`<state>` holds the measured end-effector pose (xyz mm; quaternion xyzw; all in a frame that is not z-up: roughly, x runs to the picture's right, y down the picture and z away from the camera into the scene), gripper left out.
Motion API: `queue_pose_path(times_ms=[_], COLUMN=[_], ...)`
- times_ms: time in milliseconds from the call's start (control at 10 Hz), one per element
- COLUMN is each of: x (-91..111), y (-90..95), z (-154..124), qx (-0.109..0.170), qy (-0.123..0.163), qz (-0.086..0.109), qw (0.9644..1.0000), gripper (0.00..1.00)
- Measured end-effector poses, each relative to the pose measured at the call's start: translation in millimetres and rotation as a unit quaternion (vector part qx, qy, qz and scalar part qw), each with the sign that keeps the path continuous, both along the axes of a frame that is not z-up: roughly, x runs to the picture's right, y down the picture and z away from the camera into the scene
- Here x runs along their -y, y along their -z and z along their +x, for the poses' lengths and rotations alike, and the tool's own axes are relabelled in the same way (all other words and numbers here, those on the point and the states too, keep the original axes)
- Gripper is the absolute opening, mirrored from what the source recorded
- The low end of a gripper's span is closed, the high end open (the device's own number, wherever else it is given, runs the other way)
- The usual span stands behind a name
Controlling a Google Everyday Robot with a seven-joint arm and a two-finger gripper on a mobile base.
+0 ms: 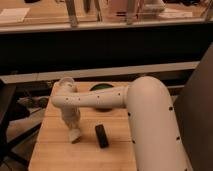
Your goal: Wipe the white sponge on the table
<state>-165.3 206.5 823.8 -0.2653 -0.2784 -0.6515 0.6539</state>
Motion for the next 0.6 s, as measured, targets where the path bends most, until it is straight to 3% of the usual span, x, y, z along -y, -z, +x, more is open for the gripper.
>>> queue_pose_path(times_ms=[300, 600], x=[-11, -15], y=[10.7, 14.6], z=[16, -1], qx=[-0.004, -0.001], qy=[0.001, 0.002], qz=[-0.002, 0.000], qw=[1.0000, 1.0000], gripper=[0.03, 0.03])
